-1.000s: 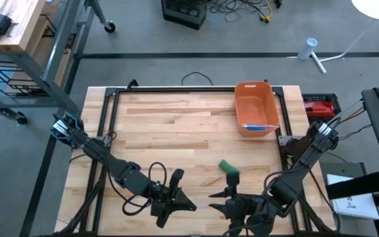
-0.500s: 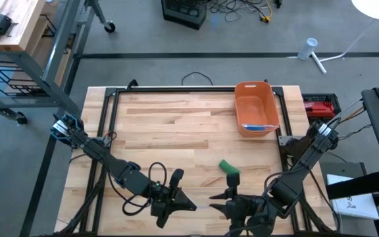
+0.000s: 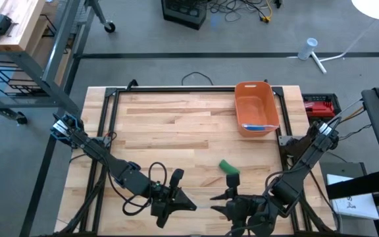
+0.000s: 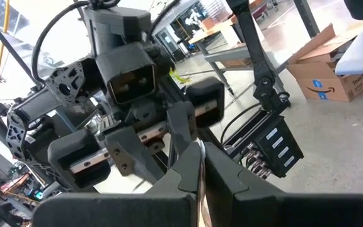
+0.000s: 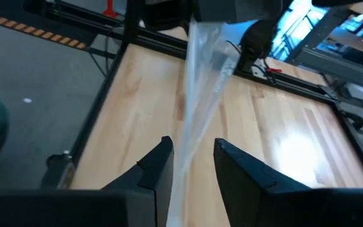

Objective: Roll bandage
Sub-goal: Put the green bandage into the zip bag

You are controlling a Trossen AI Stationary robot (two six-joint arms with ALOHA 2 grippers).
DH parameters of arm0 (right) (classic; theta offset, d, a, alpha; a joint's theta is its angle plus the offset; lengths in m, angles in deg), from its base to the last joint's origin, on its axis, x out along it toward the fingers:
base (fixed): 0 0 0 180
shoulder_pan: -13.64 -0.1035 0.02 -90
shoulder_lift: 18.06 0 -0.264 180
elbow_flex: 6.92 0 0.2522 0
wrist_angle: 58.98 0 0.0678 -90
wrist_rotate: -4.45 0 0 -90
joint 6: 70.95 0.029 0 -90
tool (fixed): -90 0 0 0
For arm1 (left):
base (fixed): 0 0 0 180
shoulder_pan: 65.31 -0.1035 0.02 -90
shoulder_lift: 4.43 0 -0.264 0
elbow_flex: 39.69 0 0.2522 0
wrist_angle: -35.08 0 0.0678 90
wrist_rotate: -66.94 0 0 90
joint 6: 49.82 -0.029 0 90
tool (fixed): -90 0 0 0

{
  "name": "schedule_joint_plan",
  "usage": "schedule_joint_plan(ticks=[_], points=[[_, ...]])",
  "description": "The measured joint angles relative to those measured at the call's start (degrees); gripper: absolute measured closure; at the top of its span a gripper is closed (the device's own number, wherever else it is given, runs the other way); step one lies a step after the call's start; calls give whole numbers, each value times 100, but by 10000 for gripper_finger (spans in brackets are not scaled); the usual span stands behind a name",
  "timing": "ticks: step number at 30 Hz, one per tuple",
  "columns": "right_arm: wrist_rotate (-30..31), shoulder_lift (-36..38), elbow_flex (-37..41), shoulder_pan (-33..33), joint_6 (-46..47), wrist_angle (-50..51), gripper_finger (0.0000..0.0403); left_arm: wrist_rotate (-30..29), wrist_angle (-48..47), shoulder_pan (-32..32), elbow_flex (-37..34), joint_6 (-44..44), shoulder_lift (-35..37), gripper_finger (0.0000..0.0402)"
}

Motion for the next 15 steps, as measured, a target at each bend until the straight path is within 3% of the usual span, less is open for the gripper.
schedule_joint_plan(ticks=[15], points=[[-24, 62, 35, 31, 492, 230, 304, -2, -33, 2, 0, 0, 0, 401]])
